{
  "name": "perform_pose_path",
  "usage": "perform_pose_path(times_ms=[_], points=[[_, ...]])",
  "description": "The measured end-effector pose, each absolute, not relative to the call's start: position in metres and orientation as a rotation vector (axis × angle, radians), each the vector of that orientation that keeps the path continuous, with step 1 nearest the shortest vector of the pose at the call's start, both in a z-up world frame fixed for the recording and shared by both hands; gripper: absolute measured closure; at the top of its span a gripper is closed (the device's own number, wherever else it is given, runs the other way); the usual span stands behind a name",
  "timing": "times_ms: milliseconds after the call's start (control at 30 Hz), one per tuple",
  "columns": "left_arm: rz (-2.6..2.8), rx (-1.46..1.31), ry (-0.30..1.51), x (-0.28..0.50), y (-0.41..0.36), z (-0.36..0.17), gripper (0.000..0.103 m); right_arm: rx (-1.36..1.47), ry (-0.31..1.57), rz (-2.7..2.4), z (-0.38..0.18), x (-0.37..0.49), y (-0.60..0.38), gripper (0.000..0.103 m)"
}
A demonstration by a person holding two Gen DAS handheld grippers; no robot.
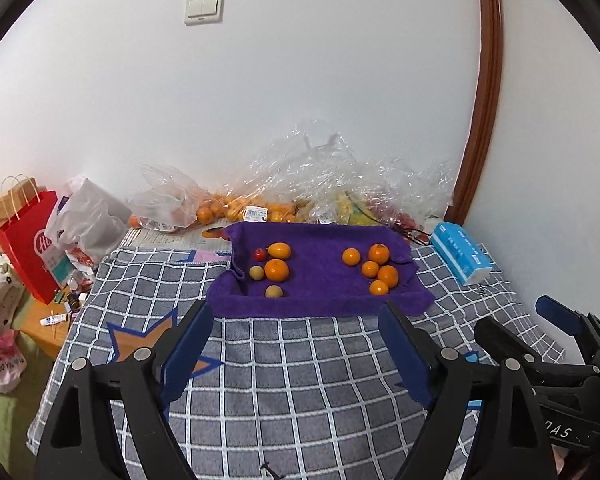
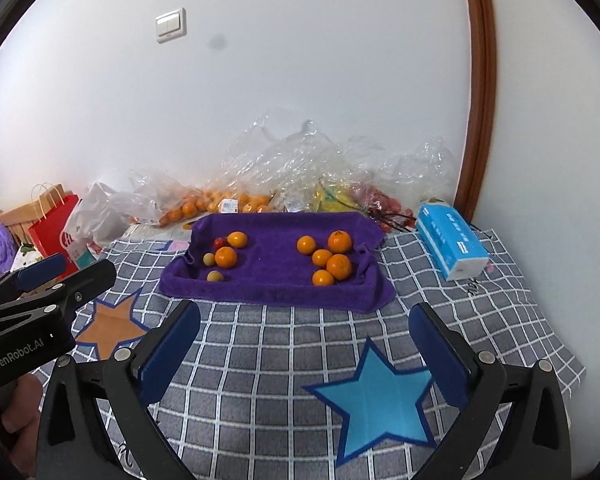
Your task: Organize fruits
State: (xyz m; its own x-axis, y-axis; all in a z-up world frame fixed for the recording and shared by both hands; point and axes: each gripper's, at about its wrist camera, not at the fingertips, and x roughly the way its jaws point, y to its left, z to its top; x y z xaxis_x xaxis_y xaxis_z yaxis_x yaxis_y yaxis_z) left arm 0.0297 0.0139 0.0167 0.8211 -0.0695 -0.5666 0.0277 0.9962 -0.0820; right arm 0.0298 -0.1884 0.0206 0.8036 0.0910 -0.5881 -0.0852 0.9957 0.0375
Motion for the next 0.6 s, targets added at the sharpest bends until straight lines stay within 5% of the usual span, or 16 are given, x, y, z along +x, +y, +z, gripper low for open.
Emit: perform_pose_path(times_ms=[600], points=[[-0.02,-0.074,0.567,-0.02,0.024,0.01,0.018,0.001,0.594,0.088,0.019,-0.021,-0.185,0.0]])
